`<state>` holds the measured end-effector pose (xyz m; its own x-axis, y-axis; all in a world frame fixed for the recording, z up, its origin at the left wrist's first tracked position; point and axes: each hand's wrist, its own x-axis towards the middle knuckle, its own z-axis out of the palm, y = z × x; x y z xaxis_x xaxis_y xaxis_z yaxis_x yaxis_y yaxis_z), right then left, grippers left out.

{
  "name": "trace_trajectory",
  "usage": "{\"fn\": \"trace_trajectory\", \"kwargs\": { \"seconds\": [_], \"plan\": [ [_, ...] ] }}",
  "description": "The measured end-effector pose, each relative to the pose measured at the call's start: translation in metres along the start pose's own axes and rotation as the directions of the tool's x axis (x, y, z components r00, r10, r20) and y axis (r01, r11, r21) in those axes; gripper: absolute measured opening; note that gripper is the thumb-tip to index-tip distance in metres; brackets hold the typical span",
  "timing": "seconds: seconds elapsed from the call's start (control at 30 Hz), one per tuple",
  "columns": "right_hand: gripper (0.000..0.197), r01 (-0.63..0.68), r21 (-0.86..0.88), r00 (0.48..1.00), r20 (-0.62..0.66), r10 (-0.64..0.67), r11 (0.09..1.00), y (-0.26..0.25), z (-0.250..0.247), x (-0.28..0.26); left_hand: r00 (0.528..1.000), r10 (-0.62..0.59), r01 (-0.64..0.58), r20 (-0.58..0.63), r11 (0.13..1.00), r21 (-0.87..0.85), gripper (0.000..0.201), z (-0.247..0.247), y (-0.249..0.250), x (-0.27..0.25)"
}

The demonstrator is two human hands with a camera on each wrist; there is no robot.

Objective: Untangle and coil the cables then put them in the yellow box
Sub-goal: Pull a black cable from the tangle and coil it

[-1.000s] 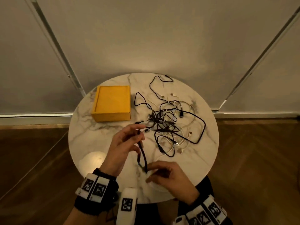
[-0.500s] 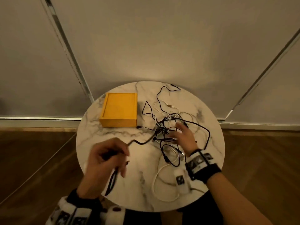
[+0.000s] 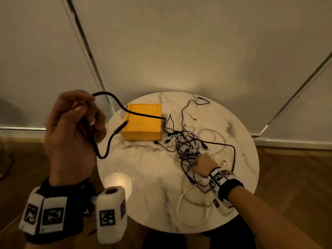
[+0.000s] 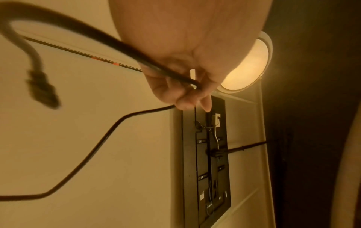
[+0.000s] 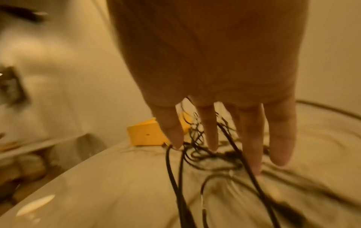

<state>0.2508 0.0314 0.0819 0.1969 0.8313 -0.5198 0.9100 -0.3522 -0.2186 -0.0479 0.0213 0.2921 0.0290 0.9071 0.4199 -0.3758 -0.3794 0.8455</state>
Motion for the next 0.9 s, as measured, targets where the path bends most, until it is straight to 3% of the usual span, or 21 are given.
{"fn": "trace_trajectory", "kwargs": {
  "seconds": [0.07, 0.17, 0.2, 0.27, 0.3, 0.37, 0.43, 0.53, 0.63, 0.7, 0.77, 0.83, 0.87, 0.9],
  "plan": [
    [0.057, 0.048, -0.036, 0.980, -0.192, -0.054, 0.998, -0.016, -0.015, -0.005, 0.999, -0.033, 0.031, 0.037, 0.999, 0.037, 0.042, 0.009, 0.001, -0.003],
    [0.066, 0.230, -0.037, 0.869, -0.442, -0.223, 0.972, -0.047, -0.043, -0.013, 0.989, -0.107, 0.107, 0.101, 0.994, 0.005, 0.040, 0.022, -0.002, -0.012],
    [0.068, 0.326, 0.018, 0.842, -0.461, -0.282, 0.945, -0.054, -0.049, -0.011, 0.985, -0.117, 0.119, 0.124, 0.993, -0.011, 0.040, 0.025, -0.001, -0.014],
    [0.059, 0.487, 0.253, 0.843, -0.387, -0.374, 0.836, -0.066, -0.055, -0.005, 0.982, -0.113, 0.121, 0.149, 0.991, -0.047, 0.040, 0.028, 0.001, -0.013],
    [0.043, 0.510, 0.367, 0.853, -0.332, -0.402, 0.778, -0.067, -0.052, -0.003, 0.983, -0.098, 0.109, 0.154, 0.992, -0.067, 0.039, 0.028, 0.003, -0.013],
    [0.012, 0.494, 0.410, 0.867, -0.297, -0.399, 0.767, -0.065, -0.046, -0.004, 0.986, -0.072, 0.087, 0.150, 0.992, -0.096, 0.029, 0.027, 0.005, -0.012],
    [0.022, 0.465, 0.426, 0.883, -0.288, -0.371, 0.776, -0.057, -0.033, -0.002, 0.991, -0.090, 0.095, 0.095, 0.994, -0.050, 0.023, 0.019, 0.002, -0.020],
    [0.009, 0.521, 0.460, 0.853, -0.297, -0.428, 0.719, -0.043, -0.042, 0.001, 0.986, -0.166, 0.166, 0.005, 0.983, -0.077, 0.026, 0.012, -0.014, -0.027],
    [0.051, 0.521, 0.401, 0.852, -0.194, -0.486, 0.754, -0.041, -0.043, 0.005, 0.974, -0.228, 0.224, -0.016, 0.966, -0.131, 0.024, 0.005, -0.022, -0.038],
    [0.068, 0.491, 0.292, 0.871, -0.131, -0.474, 0.821, -0.044, -0.032, 0.002, 0.974, -0.223, 0.224, 0.031, 0.956, -0.189, 0.015, 0.000, -0.023, -0.040],
    [0.062, 0.448, 0.281, 0.891, -0.064, -0.450, 0.848, -0.045, -0.014, 0.004, 0.974, -0.207, 0.224, 0.097, 0.946, -0.235, 0.020, -0.005, -0.019, -0.039],
    [0.043, 0.400, 0.392, 0.904, -0.020, -0.427, 0.828, -0.047, -0.003, 0.005, 0.971, -0.193, 0.224, 0.139, 0.937, -0.267, 0.027, -0.010, -0.013, -0.038],
    [0.035, 0.346, 0.533, 0.914, -0.008, -0.405, 0.772, -0.048, -0.001, 0.007, 0.971, -0.189, 0.223, 0.144, 0.936, -0.273, 0.028, -0.013, -0.011, -0.037],
    [0.028, 0.258, 0.719, 0.928, 0.001, -0.372, 0.646, -0.050, -0.003, 0.006, 0.971, -0.188, 0.223, 0.150, 0.937, -0.269, 0.026, -0.015, -0.010, -0.038]
  ]
}}
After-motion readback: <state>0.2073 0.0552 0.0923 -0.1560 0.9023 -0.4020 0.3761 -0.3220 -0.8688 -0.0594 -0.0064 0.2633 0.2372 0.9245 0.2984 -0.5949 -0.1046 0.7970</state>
